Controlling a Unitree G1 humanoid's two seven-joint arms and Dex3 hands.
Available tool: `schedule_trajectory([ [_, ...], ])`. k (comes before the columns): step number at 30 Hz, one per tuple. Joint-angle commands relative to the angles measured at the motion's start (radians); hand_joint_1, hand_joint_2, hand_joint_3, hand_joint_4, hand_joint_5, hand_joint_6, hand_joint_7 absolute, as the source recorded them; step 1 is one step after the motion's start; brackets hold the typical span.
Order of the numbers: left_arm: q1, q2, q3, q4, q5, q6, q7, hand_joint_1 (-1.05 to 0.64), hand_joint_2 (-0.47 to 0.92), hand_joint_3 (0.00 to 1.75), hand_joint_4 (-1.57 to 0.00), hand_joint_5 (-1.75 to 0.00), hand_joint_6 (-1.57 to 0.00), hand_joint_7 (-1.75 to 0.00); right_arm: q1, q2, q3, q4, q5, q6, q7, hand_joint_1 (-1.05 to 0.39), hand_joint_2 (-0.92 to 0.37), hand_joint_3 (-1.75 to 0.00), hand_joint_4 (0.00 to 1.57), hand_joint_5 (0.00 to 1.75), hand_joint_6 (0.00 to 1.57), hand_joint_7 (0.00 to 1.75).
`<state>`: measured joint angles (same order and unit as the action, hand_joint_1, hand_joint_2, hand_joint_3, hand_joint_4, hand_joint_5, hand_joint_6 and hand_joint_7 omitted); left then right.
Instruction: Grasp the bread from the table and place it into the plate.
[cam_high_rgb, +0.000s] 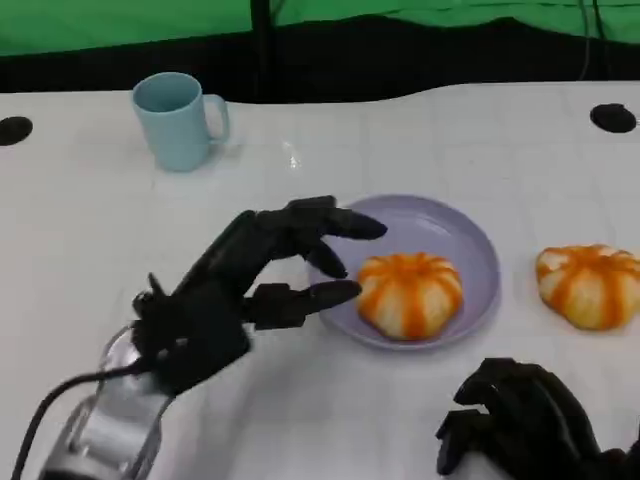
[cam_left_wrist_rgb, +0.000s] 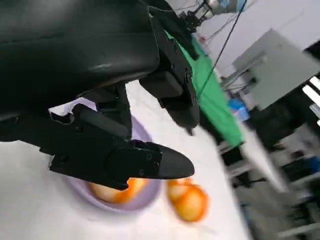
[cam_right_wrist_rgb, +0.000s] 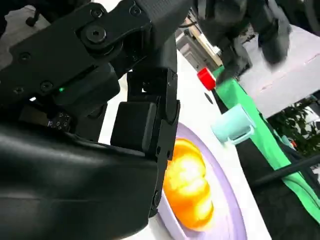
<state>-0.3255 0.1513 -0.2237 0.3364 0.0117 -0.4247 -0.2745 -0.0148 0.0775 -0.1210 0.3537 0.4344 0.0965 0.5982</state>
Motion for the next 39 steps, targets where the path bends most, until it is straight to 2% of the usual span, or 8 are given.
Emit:
schedule_trajectory([
  [1,0.095,0.004,0.045,-0.113,-0.109,0.111,-0.068,-0.62,0.92,0.37,-0.54,-1.74,-0.50,-1.36,0.013,-0.012,0.001,-0.021,0.002,0.016,-0.014,-1.03,-0.72,0.00,1.57,0.77,1.57,0.38],
  [5,0.117,0.002,0.057,-0.160,-0.121,0.166,-0.085,-0.64,0.92,0.36,-0.56,-1.75,-0.49,-1.44,0.013,-0.013,0.001,-0.024,0.003,0.019,-0.017,-1.03,-0.71,0.00,1.57,0.78,1.57,0.40],
  [17,0.123,-0.012,0.075,-0.178,-0.109,0.190,-0.101,-0.64,0.92,0.36,-0.56,-1.75,-0.48,-1.47,0.013,-0.013,0.002,-0.024,0.003,0.020,-0.017,-1.03,-0.71,0.00,1.57,0.78,1.57,0.40],
  [20,0.247,-0.040,0.130,-0.198,-0.328,0.264,-0.216,-0.62,0.92,0.44,-0.65,-1.75,-0.47,-1.70,0.003,-0.007,0.000,-0.011,0.005,0.009,-0.014,-1.04,-0.72,0.00,1.57,0.79,1.57,0.40],
  [26,0.268,-0.049,0.153,-0.216,-0.363,0.298,-0.253,-0.61,0.92,0.45,-0.67,-1.75,-0.48,-1.75,0.002,-0.006,-0.002,-0.009,0.004,0.007,-0.013,-1.05,-0.72,0.00,1.57,0.79,1.57,0.40],
  [27,0.301,-0.068,0.180,-0.213,-0.455,0.350,-0.295,-0.61,0.92,0.45,-0.68,-1.75,-0.48,-1.75,-0.003,-0.010,-0.003,-0.003,0.004,0.004,-0.006,-1.05,-0.72,0.00,1.57,0.79,1.57,0.40],
  [31,0.386,-0.106,0.248,-0.197,-0.690,0.525,-0.405,-0.68,0.92,0.23,-0.87,-1.75,-0.63,-1.75,0.002,-0.018,0.002,-0.022,-0.002,0.014,-0.010,-1.04,-0.72,0.00,1.57,0.76,1.57,0.38],
  [39,0.392,-0.120,0.282,-0.208,-0.712,0.598,-0.434,-0.68,0.92,0.21,-0.90,-1.75,-0.66,-1.75,0.009,-0.019,0.006,-0.037,0.004,0.024,-0.020,-1.04,-0.73,0.00,1.57,0.76,1.57,0.38],
])
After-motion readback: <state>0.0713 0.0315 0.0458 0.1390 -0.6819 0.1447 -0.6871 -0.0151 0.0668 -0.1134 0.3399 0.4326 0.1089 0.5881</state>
